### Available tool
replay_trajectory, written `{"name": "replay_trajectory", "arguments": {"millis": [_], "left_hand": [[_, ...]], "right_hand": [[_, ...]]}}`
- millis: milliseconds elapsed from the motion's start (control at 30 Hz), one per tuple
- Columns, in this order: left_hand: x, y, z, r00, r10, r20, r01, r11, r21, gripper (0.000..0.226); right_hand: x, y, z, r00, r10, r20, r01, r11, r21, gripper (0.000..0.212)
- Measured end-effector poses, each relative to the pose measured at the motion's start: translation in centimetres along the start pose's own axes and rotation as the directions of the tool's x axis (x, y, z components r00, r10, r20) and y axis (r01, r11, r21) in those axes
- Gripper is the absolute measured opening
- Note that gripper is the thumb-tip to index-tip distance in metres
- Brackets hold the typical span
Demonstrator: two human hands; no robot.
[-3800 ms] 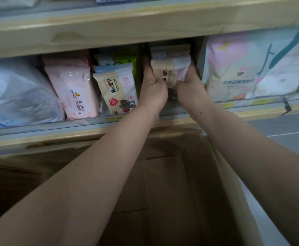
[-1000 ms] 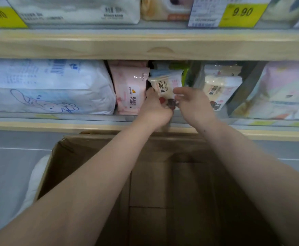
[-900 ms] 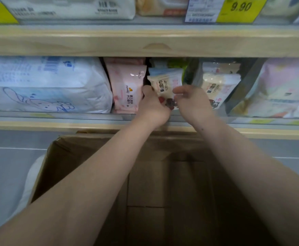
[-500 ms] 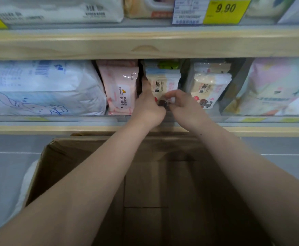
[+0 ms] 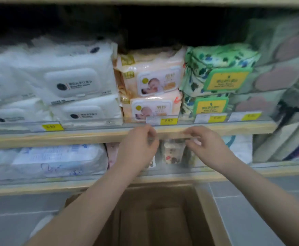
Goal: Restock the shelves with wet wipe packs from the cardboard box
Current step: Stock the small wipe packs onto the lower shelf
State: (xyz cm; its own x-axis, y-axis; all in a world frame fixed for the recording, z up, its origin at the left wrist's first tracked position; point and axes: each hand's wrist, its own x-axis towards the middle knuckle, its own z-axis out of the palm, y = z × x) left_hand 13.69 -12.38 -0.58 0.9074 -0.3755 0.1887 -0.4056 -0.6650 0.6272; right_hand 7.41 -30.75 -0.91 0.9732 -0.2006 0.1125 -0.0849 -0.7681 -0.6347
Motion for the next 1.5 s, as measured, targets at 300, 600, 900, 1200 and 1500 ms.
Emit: {"name": "replay_trajectory", "arguments": {"millis": [300,600,900,1200,1500], "left_hand": [[9.8,9.0,-7.2,0.918,0.335,-0.215,-0.209,0.865,0.457,0.076],[13.6,6.9,-4.8,0.941,0.204,-0.269,-0.066,0.893,0.446,0.058],[13.0,5.3,-5.5,0.911,0.314,-0.269,-0.148,0.856,0.496,0.073],[9.1,2.4,-12.5,0.793,0.436,-0.426,-0.18,0.835,0.52,0.061],[8.5,-4.0,-16.9,0.922,0.172,-0.348,0.111,0.742,0.661,0.079]], "right_hand": [[5.6,-3.7,-11.3,0.869,-0.424,-0.256,0.13,0.695,-0.707,0.068],[10.6,-3.0,-9.6,0.872,-0.342,-0.351,-0.008,0.706,-0.708,0.053],[12.0,-2.8,-8.7,0.838,-0.353,-0.416,-0.028,0.734,-0.679,0.053],[10.1,-7.3,-8.6,0.801,-0.499,-0.332,0.2,0.745,-0.637,0.076],[14.6,-15.0,-1.6,0.914,-0.405,-0.012,0.287,0.667,-0.687,0.073]]}}
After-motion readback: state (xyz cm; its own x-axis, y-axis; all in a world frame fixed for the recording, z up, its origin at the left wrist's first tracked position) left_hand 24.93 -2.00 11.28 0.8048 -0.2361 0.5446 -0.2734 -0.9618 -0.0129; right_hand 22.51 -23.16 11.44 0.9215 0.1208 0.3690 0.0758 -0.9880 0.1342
